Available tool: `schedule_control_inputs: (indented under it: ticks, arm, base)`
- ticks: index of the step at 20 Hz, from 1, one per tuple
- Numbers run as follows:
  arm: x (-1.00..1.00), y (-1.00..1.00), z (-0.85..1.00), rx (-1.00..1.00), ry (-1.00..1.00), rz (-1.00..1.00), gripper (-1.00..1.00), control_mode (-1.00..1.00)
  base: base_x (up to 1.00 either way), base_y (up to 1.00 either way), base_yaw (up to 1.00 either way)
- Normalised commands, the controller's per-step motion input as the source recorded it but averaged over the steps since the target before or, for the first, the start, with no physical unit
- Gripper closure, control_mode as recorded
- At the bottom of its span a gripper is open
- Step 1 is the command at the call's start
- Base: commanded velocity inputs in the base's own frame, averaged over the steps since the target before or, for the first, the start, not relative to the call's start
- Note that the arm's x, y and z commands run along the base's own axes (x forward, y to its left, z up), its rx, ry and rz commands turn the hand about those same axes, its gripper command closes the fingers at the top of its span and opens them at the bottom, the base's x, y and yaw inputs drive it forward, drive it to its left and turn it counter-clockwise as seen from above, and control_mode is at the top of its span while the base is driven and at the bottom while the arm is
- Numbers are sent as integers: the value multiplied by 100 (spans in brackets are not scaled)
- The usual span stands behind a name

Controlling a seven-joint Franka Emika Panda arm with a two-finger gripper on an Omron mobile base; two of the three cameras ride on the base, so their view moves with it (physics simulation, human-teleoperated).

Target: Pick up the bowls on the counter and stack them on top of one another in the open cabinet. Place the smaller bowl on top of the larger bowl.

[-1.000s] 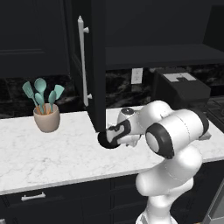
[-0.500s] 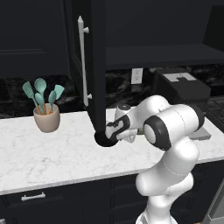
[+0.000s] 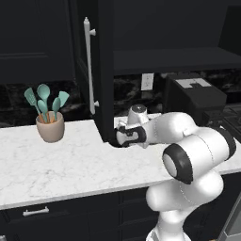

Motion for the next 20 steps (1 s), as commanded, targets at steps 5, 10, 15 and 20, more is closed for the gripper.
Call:
schedule_control_inputs:
  ticks: [5,10,15,20]
  arm:
    - [-6,-71,96,18,-3,-30,100,-100]
    - [0,-72,57,16,0,-31,100,-100]
    - [2,-68,4,4,7,-30,100,-100]
    - [10,-18,-50,-1,6,0,100,-100]
  base:
    - [0,0,0]
    - [0,0,0]
    - [0,0,0]
    - [0,0,0]
